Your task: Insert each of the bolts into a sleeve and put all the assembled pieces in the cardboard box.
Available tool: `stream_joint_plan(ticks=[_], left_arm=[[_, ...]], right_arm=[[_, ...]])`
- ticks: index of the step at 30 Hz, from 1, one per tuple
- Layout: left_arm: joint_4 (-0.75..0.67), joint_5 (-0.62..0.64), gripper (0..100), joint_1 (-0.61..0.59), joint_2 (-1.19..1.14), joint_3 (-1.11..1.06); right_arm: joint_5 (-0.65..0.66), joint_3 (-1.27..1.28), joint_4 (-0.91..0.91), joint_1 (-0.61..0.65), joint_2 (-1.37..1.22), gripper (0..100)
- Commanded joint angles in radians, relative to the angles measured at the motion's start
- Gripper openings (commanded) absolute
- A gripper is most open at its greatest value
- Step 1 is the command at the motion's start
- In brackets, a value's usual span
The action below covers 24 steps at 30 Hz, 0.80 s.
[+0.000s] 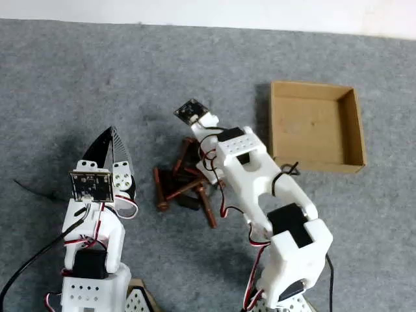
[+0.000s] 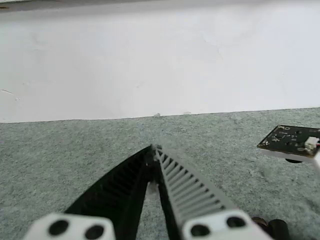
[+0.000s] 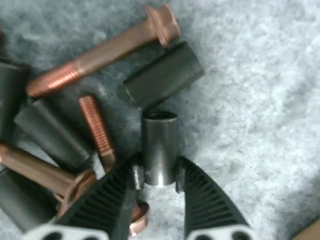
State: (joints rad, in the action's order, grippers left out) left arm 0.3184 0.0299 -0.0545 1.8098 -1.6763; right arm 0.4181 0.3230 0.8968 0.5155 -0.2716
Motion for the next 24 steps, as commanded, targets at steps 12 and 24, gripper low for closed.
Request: stream_joint_plan(ticks=[12, 24], left_arm=[[-0.021, 0.0, 1, -0.012, 0.01, -0.019], [-0.021, 0.0, 1, -0.01, 0.01, -0.019]], right_arm=[[-0.158, 0.07, -0.099, -0.082, 0.232, 0.3], [-0.163, 0.278, -0.292, -0.096, 0.407, 0.3]])
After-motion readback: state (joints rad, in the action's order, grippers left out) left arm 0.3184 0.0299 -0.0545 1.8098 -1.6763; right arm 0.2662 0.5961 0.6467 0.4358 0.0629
